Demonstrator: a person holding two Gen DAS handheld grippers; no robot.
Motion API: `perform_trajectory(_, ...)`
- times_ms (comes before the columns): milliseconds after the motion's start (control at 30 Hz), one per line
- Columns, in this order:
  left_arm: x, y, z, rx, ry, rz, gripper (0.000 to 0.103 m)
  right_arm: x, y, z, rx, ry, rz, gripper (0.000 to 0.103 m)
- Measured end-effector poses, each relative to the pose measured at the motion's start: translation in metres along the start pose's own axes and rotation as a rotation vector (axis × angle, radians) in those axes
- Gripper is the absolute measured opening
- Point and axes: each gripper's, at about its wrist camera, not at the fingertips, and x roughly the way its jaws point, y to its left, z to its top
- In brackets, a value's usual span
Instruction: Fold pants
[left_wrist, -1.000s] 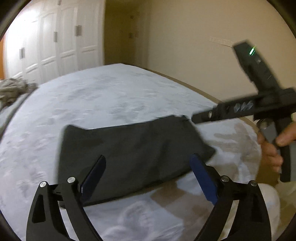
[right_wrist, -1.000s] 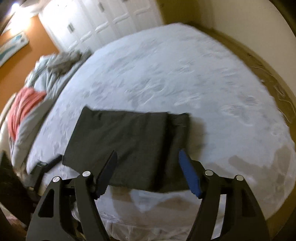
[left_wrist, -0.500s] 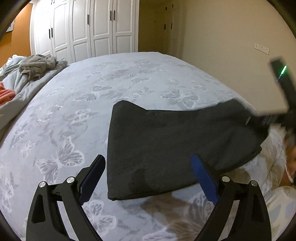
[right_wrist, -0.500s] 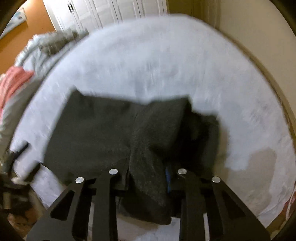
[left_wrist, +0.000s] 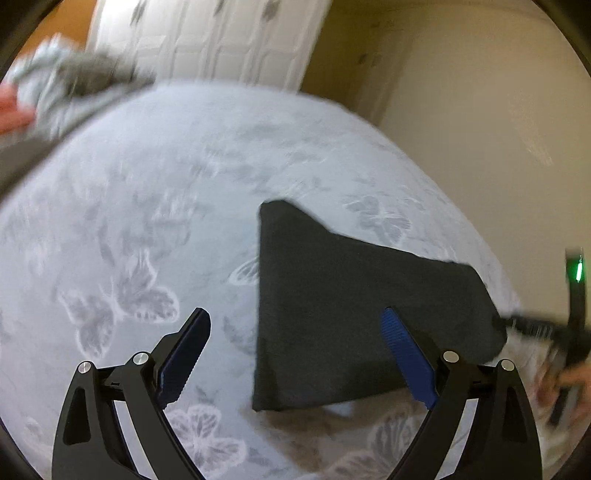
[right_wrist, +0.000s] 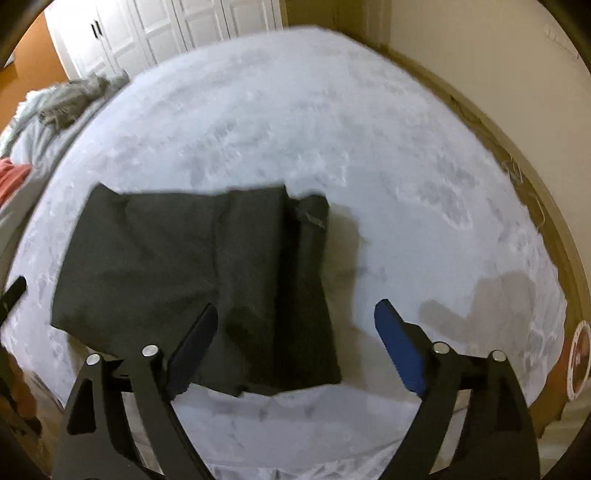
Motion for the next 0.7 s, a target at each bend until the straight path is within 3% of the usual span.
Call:
perform_trajectory(167, 0.04, 0.028, -0.001, -0.133, 0.147, -0.09, 0.092, 0.034, -0.008, 0.001, 0.132, 0.087, 0.202, 0.089)
perform_trajectory(233, 0.058, 0.025, -0.006, -0.151, 0.209, -0.181, 0.091, 0.04, -0.012, -0.001, 0.178, 0.071, 0.271, 0.09)
perform_trajectory(267, 0.066, 0.024, -0.009, -0.166, 0.235, -0.237, 0.09, 0.039, -0.009, -0.001, 0.17, 0.052, 0.283, 0.08)
perform_trajectory(300, 0.075, 0.022, -0.013, -0.194, 0.255, -0.307, 0.089, 0.038, -0.007, -0.001, 0.162, 0.047, 0.288, 0.063)
perform_trajectory(367, 0.077, 0.02, -0.015, -0.189, 0.225, -0.302, 0.061, 0.029, -0.002, 0.003, 0.16, 0.032, 0.32, 0.038)
perform_trajectory(400, 0.075, 0.018, -0.013, -0.162, 0.231, -0.284, 0.024, 0.018, 0.001, 0.008, 0.147, 0.01, 0.327, 0.032)
perform_trajectory(433, 0.07, 0.02, -0.01, -0.163, 0.234, -0.282, 0.015, 0.002, 0.004, 0.012, 0.136, -0.02, 0.351, 0.03)
perform_trajectory(467, 0.055, 0.025, -0.004, -0.188, 0.211, -0.318, 0.013, -0.012, 0.005, 0.016, 0.126, -0.046, 0.39, 0.027)
perform_trajectory(567, 0.009, 0.029, 0.011, -0.181, 0.148, -0.364, 0.011, -0.046, 0.022, 0.017, 0.036, -0.077, 0.452, 0.028)
perform_trajectory(600, -0.01, 0.03, 0.014, -0.16, 0.124, -0.332, 0.012, -0.047, 0.029, 0.015, -0.001, -0.06, 0.44, 0.036)
perform_trajectory(633, -0.016, 0.03, 0.014, -0.143, 0.121, -0.296, 0.015, -0.041, 0.033, 0.011, -0.032, -0.043, 0.38, 0.042)
perform_trajectory(667, -0.02, 0.028, 0.013, -0.118, 0.126, -0.246, 0.017, -0.036, 0.033, 0.007, -0.047, -0.038, 0.296, 0.059)
perform_trajectory(700, -0.016, 0.024, 0.008, -0.074, 0.146, -0.181, 0.022, -0.027, 0.033, 0.0, -0.064, -0.036, 0.142, 0.068)
